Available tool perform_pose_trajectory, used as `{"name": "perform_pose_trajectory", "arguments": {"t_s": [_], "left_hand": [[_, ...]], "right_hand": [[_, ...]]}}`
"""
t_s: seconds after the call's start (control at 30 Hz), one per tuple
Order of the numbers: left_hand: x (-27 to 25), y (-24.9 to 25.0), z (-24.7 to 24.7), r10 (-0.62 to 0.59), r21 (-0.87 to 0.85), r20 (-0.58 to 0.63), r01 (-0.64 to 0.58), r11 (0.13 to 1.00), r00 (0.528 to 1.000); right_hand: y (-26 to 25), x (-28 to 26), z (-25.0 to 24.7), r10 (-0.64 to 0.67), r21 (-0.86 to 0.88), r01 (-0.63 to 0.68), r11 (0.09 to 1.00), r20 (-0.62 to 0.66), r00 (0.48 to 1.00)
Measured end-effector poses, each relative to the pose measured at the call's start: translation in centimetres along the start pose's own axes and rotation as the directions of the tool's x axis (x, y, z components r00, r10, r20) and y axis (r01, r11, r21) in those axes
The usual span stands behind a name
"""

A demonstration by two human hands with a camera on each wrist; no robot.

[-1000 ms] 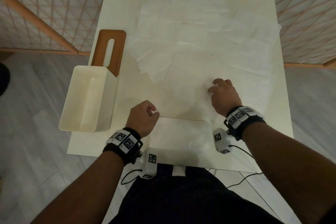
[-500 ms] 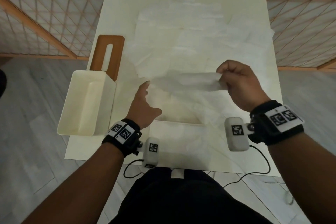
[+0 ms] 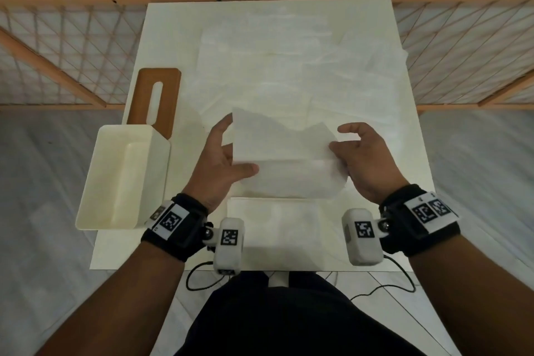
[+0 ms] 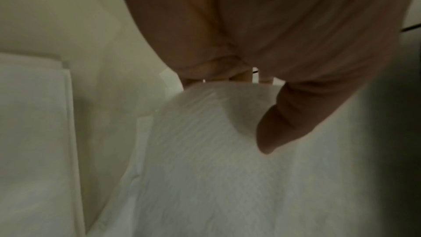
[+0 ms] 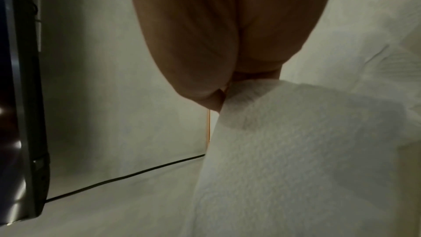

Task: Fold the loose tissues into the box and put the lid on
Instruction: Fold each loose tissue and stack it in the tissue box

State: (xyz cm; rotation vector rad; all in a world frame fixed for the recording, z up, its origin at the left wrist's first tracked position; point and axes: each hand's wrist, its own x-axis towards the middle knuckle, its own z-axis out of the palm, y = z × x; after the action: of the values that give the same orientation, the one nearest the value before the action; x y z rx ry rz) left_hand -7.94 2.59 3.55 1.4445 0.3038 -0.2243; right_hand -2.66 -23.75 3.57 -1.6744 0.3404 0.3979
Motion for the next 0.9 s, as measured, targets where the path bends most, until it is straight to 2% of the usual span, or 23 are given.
{"name": "perform_pose_trajectory", "arguments": {"t_s": [0.17, 0.27, 0.37, 0.5, 0.6, 0.67, 0.73, 0.8, 0.9], "left_hand": [[-1.4, 0.5, 0.0, 0.053, 0.150, -0.017, -0.049, 0.987, 0.998], [-1.4, -0.1, -0.3, 0.113, 0.299, -0.061, -0.090, 0.950, 0.992], [-1.1, -0.8, -1.1, 0.141, 0.409, -0.129, -0.076, 0.909, 0.982], [-0.7, -1.3, -1.8, 0.195, 0.509, -0.127, -0.105, 0.854, 0.973], [-0.8, -1.6, -2.2, 0.239, 0.605, -0.095, -0.135, 0.784, 0.966], [-1.1, -1.7, -2.6, 0.222, 0.640, -0.064, -0.130, 0.758, 0.973], [-1.4, -1.6, -3.0, 0.160, 0.609, -0.037, -0.105, 0.786, 0.986], [-1.7, -1.6, -3.4, 0.072, 0.555, -0.011, -0.054, 0.830, 0.997], [-2.1, -2.0, -3.8, -0.004, 0.504, 0.000, 0.004, 0.863, 1.000]], "right_hand": [[0.3, -0.4, 0.5, -0.057, 0.018, 0.057, 0.998, -0.005, 0.998], [0.1, -0.5, 0.3, -0.046, 0.037, 0.043, 0.998, 0.073, 0.996], [-0.3, -0.8, -0.1, -0.080, -0.170, 0.107, 0.980, 0.157, 0.984], [-0.3, -0.6, -0.1, -0.211, -0.489, 0.252, 0.835, 0.138, 0.968], [-0.1, -1.0, 0.2, -0.299, -0.565, 0.357, 0.744, 0.196, 0.934], [-0.2, -1.4, 0.2, -0.263, -0.600, 0.354, 0.717, 0.237, 0.935], [-0.4, -1.8, 0.0, -0.154, -0.574, 0.310, 0.758, 0.303, 0.940], [-0.6, -2.1, -0.2, -0.030, -0.474, 0.231, 0.850, 0.395, 0.918], [-0.1, -2.2, -0.6, 0.052, -0.338, 0.119, 0.934, 0.456, 0.889]]}}
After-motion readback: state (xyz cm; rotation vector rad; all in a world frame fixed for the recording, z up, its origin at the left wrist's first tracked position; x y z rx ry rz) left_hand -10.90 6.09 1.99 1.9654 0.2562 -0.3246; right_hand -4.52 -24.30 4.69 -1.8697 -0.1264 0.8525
